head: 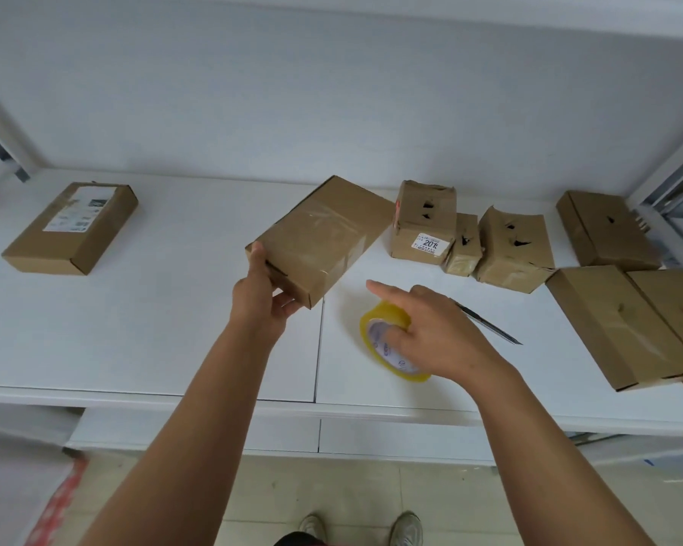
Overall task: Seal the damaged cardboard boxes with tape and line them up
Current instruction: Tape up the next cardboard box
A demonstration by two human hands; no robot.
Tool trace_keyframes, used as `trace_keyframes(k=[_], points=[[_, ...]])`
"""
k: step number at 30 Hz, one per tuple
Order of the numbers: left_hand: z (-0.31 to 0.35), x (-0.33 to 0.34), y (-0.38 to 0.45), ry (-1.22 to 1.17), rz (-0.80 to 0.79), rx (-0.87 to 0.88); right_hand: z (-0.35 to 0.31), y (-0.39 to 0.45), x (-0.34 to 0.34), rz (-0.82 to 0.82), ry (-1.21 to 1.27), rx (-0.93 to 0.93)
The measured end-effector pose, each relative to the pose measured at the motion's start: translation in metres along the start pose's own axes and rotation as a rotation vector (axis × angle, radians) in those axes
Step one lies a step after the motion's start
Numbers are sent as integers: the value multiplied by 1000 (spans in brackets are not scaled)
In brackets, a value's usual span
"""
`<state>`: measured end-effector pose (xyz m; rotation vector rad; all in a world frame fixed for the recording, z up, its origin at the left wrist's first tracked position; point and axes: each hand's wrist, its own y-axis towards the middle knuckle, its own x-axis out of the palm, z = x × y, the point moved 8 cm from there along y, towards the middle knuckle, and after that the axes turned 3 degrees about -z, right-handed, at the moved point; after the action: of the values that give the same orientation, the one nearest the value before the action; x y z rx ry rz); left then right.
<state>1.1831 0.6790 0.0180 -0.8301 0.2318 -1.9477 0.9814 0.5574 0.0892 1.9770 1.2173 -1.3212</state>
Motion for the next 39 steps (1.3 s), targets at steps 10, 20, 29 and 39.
trace_keyframes(k=[10,20,29,39], points=[[-14,1,1,-5,57,-30,12,5,12,-35,-13,11],[-18,5,5,147,23,44,10,5,36,-41,-85,-29],[-29,-14,3,470,210,264,45,10,26,-108,-233,-23],[-51,54,-28,1690,-239,988,56,13,24,-100,-143,-63]])
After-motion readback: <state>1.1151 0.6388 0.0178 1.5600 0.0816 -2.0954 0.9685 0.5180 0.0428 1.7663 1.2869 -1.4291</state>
